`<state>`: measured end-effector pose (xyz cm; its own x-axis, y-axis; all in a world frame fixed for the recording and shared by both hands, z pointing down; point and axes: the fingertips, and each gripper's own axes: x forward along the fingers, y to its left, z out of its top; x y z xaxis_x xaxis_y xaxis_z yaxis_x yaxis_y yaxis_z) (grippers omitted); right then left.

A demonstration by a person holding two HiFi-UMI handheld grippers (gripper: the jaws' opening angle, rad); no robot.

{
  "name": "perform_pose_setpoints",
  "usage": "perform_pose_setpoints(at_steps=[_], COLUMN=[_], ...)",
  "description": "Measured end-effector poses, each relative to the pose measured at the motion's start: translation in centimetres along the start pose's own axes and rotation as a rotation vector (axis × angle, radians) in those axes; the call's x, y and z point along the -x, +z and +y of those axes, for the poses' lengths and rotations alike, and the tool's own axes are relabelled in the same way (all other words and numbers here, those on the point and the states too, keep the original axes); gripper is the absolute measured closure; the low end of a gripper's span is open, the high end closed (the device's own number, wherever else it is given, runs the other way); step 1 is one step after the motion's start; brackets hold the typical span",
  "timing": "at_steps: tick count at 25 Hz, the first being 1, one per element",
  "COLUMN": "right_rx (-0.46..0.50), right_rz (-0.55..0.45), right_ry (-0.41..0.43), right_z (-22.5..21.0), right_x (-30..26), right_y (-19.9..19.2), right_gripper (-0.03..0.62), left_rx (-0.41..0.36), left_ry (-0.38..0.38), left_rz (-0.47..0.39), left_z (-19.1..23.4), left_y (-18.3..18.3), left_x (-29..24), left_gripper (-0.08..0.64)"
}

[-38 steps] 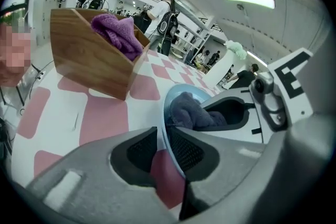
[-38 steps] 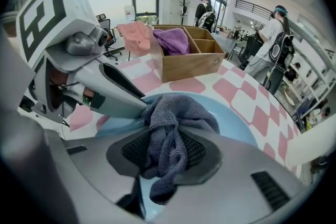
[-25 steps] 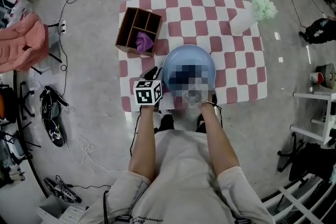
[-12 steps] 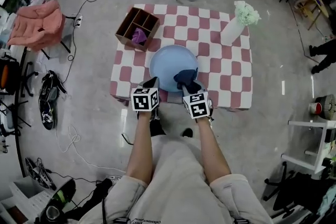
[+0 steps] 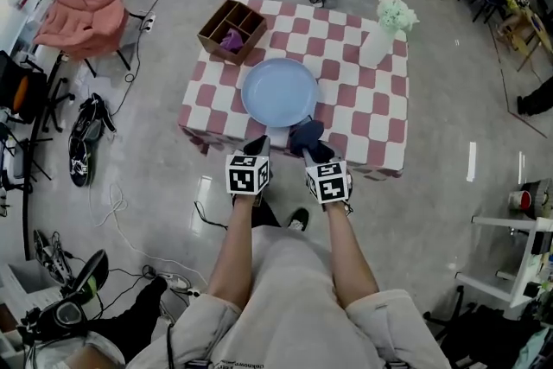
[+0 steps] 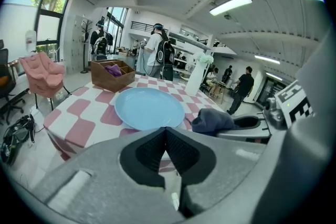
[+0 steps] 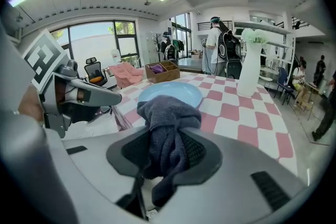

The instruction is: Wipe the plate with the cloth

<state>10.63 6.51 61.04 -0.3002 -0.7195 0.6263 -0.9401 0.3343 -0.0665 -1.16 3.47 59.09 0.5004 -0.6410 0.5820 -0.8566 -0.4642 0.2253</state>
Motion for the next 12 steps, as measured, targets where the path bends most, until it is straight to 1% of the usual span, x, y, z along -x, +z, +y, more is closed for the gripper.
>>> perform_pose_setpoints(at_steps=[3,6,12], right_rx=[-0.005,-0.011,-0.011], right_rz=[-0.007,-0.011,-0.003], right_ry=[0.011,0.02,0.004], right_z=[0.2,0.2,0.0], right_x=[1.4,2.6,3.6], right_y=[-0.5,-0.5,-0.1], right_gripper=[0.459,0.459,0.459], left_rx=[0.005,-0.022,-0.039], left_ry=[0.037,0.07,0.083], left_rz=[-0.036,-0.059,-0.063], left_z=[-0.2,-0.2,-0.1], left_y=[0.2,0.6,1.2], left_x=[1.4,2.6,3.9], left_gripper=[0.549,0.549,0.549])
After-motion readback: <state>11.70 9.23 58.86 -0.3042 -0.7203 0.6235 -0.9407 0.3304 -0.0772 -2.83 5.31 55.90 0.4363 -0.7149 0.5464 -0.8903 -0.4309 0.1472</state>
